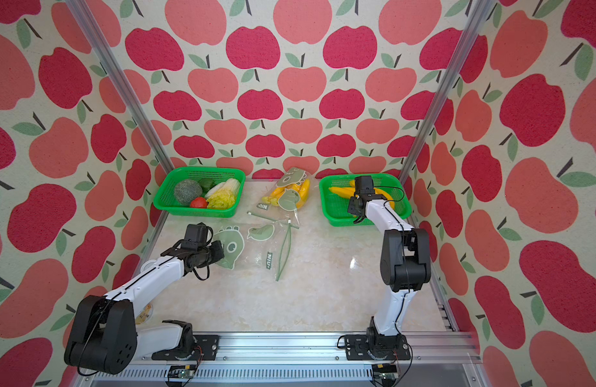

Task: Open the zip-top bag and take out the banana
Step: Place the banana in the basket, then move the zipper food storage bag to the center of the board.

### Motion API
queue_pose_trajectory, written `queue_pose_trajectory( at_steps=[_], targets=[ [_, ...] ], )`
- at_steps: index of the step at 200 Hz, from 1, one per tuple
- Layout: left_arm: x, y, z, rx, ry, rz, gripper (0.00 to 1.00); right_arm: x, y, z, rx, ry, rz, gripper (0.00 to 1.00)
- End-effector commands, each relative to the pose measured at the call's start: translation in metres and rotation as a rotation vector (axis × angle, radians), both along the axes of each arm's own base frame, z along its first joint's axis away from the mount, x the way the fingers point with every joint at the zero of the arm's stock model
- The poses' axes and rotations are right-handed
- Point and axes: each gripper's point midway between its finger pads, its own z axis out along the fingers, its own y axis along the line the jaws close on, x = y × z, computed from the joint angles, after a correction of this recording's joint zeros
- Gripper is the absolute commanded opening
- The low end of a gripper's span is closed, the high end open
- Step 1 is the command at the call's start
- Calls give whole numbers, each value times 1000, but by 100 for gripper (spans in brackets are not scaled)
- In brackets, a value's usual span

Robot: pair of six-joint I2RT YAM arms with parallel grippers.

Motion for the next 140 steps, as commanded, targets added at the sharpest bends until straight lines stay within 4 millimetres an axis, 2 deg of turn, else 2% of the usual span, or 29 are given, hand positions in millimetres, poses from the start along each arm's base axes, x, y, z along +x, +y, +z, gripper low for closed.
queue_pose_trajectory(
  at_steps=[1,28,44,65,86,102,140],
  targets=[
    [1,-8,-2,17,-9,-59,0,-1,-2,15,-1,-15,10,41],
    [3,-23,7,24,-58,-124,0,-10,2,45,30,-88,25,51],
    [3,-32,10,28,-73,-157,0,-21,8,64,54,-125,38,52],
    [4,-46,12,41,-84,-216,0,-41,33,84,160,-170,113,54],
    [6,-62,14,51,-99,-277,0,-66,56,90,201,-189,160,57],
    [6,-80,17,47,-119,-332,0,-85,65,90,225,-193,167,58],
    [7,-128,19,43,-117,-396,0,-125,66,82,341,-180,128,61]
  ],
)
